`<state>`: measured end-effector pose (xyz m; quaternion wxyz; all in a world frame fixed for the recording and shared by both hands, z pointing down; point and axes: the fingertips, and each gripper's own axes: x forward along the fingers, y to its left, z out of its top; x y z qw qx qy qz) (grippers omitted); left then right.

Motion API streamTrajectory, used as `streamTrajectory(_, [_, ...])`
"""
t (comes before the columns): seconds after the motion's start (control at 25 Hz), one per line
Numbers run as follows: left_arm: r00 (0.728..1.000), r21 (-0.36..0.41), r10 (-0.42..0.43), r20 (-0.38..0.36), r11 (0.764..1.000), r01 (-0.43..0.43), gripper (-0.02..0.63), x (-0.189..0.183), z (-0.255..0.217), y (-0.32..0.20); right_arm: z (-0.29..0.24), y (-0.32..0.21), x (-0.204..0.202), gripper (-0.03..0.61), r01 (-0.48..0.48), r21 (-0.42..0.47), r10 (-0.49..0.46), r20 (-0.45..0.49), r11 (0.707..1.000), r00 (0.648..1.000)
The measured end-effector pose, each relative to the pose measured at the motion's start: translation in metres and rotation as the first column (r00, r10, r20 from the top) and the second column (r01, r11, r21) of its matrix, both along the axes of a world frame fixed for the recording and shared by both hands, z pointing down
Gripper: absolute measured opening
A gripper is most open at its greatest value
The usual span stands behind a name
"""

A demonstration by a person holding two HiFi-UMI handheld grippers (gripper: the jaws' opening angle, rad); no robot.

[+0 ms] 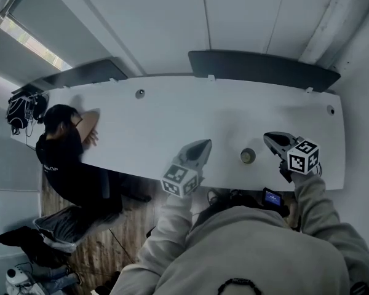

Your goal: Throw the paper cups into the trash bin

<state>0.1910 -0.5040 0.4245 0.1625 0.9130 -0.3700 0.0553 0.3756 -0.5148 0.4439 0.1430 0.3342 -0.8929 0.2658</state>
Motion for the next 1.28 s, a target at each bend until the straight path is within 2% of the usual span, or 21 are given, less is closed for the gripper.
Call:
streamTrajectory(0.24, [0.998,-0.005,0.021,0.055,1.000,-0.021,-0.011,-0.016,0.015,0.008,0.015,-0.001,-0.001,0.020,0.009,-0.033,-0.010,-0.031,0.999,0.999])
streamTrajectory(0.44, [1.000,-0.006,0.013,0.026,1.000,-0.013,-0.011,-0.012,0.016,0.007,0.031,0.003,-0.005,0.020,0.014,-0.073,-0.018,-0.045,0.997,0.999])
streamTrajectory(0.64, [1.000,-0.020,0.001,0.014,1.000,-0.001,-0.011,-0.009,0.025,0.008,0.038,-0.003,-0.003,0.021,-0.038,-0.072,0.034,-0.050,0.997,0.998])
streamTrajectory(0.76, [1.000,-0.048,-0.017,-0.026,0.999,0.015,-0.011,-0.008,0.032,0.010,0.051,-0.003,0.001,0.023,-0.058,-0.067,0.051,-0.106,0.996,0.993])
streamTrajectory(0.84, [0.998,-0.074,-0.028,-0.061,0.997,0.023,-0.011,-0.006,0.037,0.012,0.063,-0.001,0.002,0.067,-0.073,-0.088,0.062,-0.121,0.993,0.991])
streamTrajectory(0.92, [0.996,-0.092,-0.033,-0.079,0.995,0.026,-0.011,-0.003,0.044,0.014,0.075,0.006,-0.001,0.080,-0.071,-0.124,0.057,-0.110,0.990,0.992])
streamTrajectory(1.08, [0.996,-0.113,-0.032,-0.088,0.993,0.022,-0.011,0.003,0.054,0.022,0.095,0.018,-0.005,0.088,-0.064,-0.176,0.046,-0.104,0.982,0.994])
streamTrajectory(1.28, [0.997,-0.163,-0.029,-0.074,0.986,0.016,-0.011,0.010,0.081,0.040,0.125,0.031,-0.004,0.127,-0.052,-0.232,0.025,-0.119,0.971,0.993])
